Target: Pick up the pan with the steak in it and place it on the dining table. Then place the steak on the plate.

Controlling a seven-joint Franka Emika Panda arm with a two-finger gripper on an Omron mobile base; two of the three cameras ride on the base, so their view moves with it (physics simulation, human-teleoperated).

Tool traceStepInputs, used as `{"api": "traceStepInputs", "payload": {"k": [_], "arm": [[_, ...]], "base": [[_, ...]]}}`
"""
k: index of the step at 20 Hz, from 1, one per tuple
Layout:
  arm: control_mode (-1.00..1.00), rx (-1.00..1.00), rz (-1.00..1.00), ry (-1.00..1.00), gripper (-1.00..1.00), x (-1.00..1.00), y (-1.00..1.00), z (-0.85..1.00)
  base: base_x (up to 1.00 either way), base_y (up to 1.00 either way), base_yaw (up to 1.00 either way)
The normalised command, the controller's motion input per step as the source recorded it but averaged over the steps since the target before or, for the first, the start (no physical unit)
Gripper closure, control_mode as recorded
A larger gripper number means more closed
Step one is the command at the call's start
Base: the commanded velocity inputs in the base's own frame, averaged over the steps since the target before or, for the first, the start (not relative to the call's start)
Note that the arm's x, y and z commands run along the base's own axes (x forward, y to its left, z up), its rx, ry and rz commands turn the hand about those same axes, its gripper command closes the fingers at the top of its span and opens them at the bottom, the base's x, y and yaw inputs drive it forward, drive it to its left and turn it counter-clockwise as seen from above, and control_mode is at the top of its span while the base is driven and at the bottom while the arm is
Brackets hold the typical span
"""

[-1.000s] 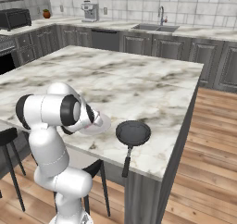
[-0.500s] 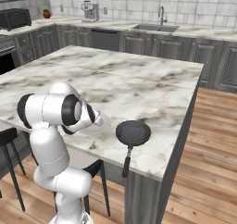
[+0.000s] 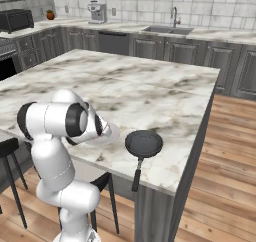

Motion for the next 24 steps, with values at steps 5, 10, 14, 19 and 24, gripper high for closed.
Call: {"api": "traceStepInputs", "payload": {"k": [5,10,14,19,24], "arm": [[-1.0,0.01,-0.03,0.0,-1.0,-0.28,0.04,0.74],[-1.0,0.0,-0.02,-0.03,-1.0,-0.46,0.17,0.87],[-1.0,-0.02,-0.02,-0.3,-1.0,-0.52,0.21,0.65],[-1.0,0.01,0.0,-0.1,-1.0,-0.12,0.0,0.05],[-1.0,0.0,0.02,-0.19,-1.0,-0.4,0.08,0.1]], "base": [[0.0,0.0,0.0],[0.0,0.0,0.0],[0.0,0.0,0.0],[0.0,0.0,0.0],[0.0,0.0,0.0]]}}
